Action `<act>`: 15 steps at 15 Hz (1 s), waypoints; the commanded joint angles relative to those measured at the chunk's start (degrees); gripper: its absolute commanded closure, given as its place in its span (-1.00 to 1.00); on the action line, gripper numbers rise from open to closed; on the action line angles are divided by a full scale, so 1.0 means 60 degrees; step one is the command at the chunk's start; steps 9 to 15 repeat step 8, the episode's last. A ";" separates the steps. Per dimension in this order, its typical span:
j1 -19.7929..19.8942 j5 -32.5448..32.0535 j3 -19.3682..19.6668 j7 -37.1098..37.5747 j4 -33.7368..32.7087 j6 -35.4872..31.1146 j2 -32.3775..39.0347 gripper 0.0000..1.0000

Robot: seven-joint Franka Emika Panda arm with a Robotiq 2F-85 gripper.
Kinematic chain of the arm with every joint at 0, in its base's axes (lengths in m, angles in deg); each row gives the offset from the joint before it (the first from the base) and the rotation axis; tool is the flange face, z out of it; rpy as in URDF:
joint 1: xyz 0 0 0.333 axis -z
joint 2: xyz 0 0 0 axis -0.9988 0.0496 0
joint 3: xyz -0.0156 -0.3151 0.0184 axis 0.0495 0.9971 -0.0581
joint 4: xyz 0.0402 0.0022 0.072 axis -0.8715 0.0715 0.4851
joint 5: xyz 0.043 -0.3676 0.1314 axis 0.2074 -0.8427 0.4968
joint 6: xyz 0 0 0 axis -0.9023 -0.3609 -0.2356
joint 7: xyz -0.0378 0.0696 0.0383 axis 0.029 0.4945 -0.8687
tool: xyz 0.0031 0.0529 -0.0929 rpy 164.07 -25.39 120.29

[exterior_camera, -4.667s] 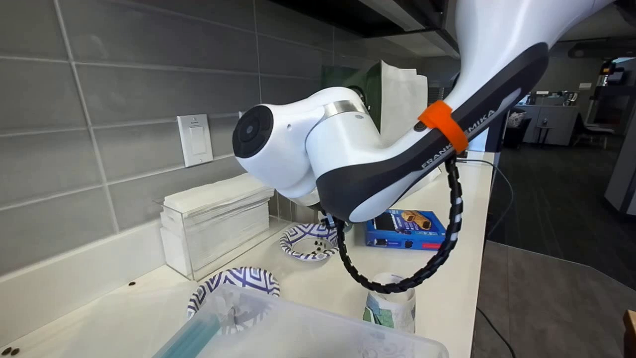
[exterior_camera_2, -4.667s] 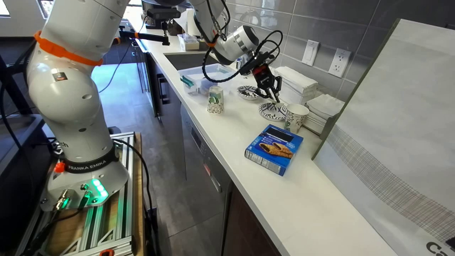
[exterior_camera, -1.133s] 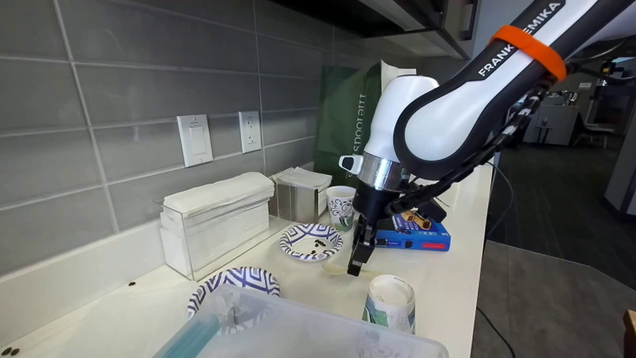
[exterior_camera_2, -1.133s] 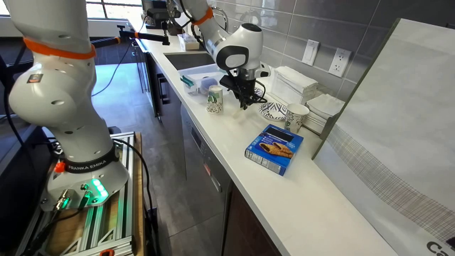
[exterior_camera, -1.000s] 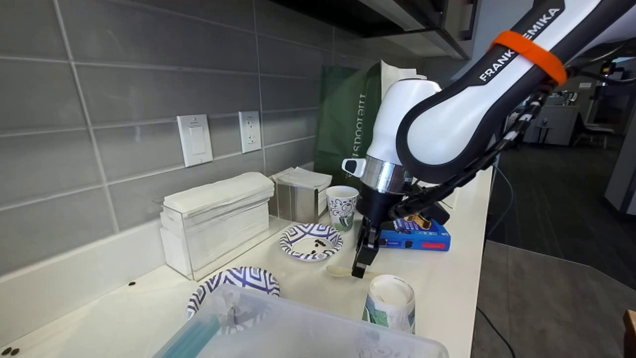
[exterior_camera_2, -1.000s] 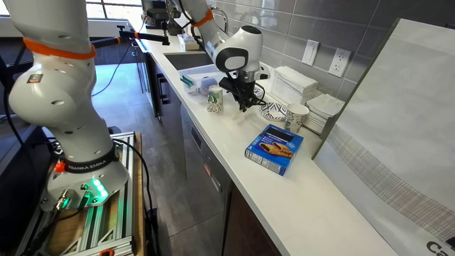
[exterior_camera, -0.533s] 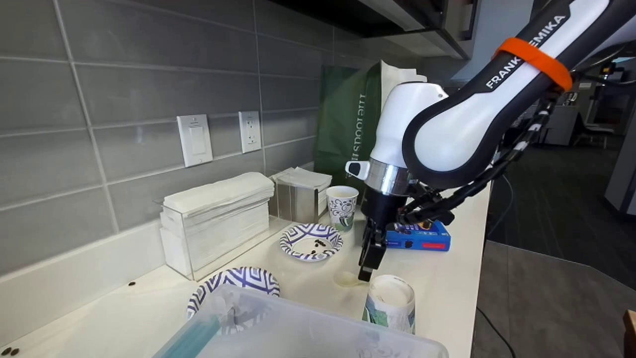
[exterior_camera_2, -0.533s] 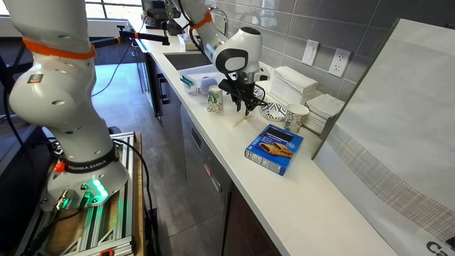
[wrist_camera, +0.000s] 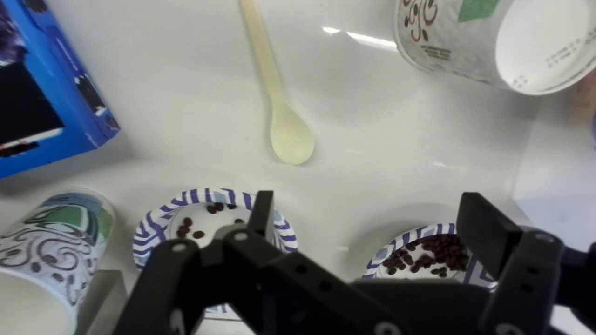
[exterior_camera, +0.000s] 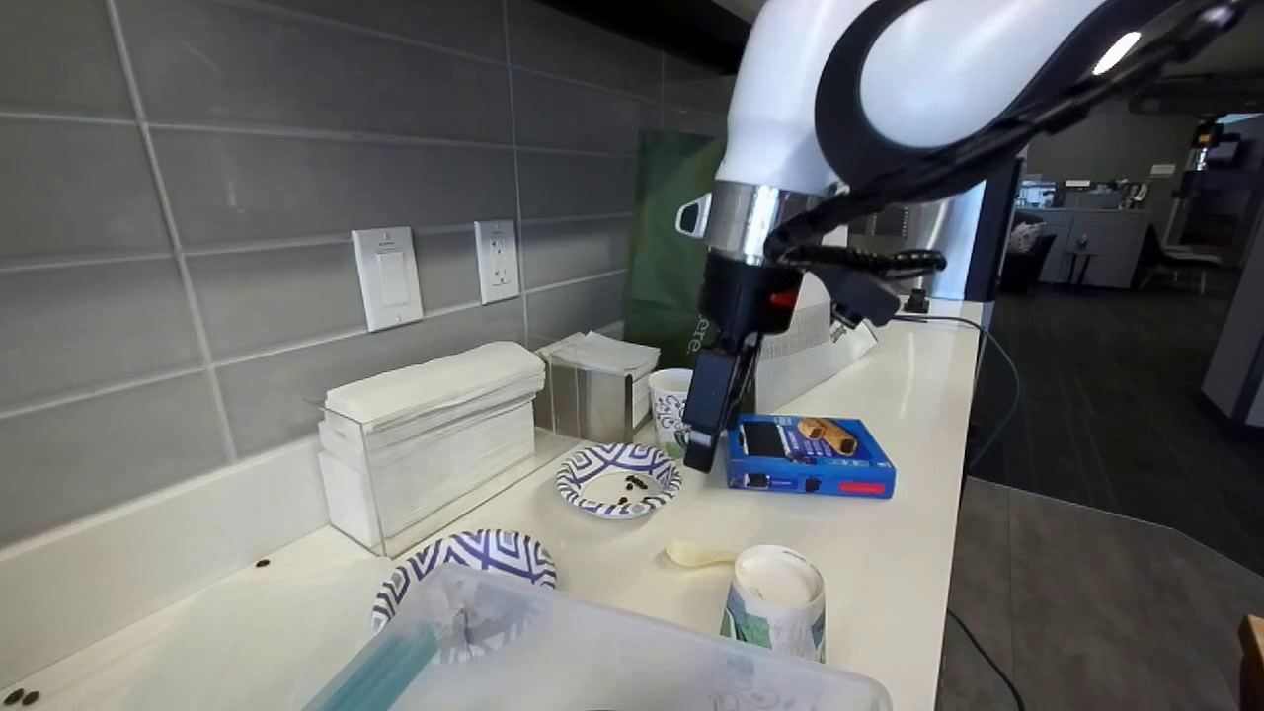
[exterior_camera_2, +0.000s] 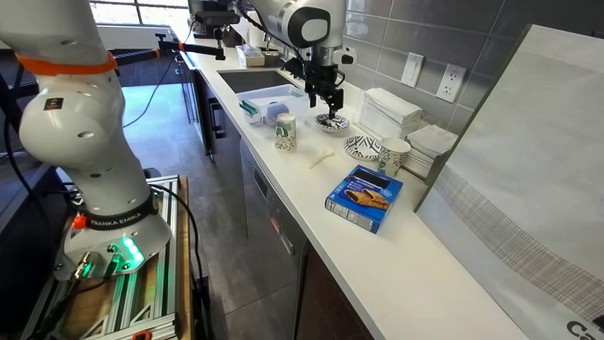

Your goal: Transfer a spoonful of contents from the left bowl to the right bowl

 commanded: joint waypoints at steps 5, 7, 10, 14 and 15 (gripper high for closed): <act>-0.0217 -0.2584 0.0276 0.2288 -0.0377 0.0976 -0.0666 -0.98; -0.0212 -0.2716 0.0289 0.2363 -0.0375 0.0976 -0.0670 -0.99; -0.0212 -0.2735 0.0291 0.2372 -0.0375 0.0977 -0.0665 -0.99; -0.0212 -0.2735 0.0291 0.2372 -0.0375 0.0977 -0.0665 -0.99; -0.0212 -0.2735 0.0291 0.2372 -0.0375 0.0977 -0.0665 -0.99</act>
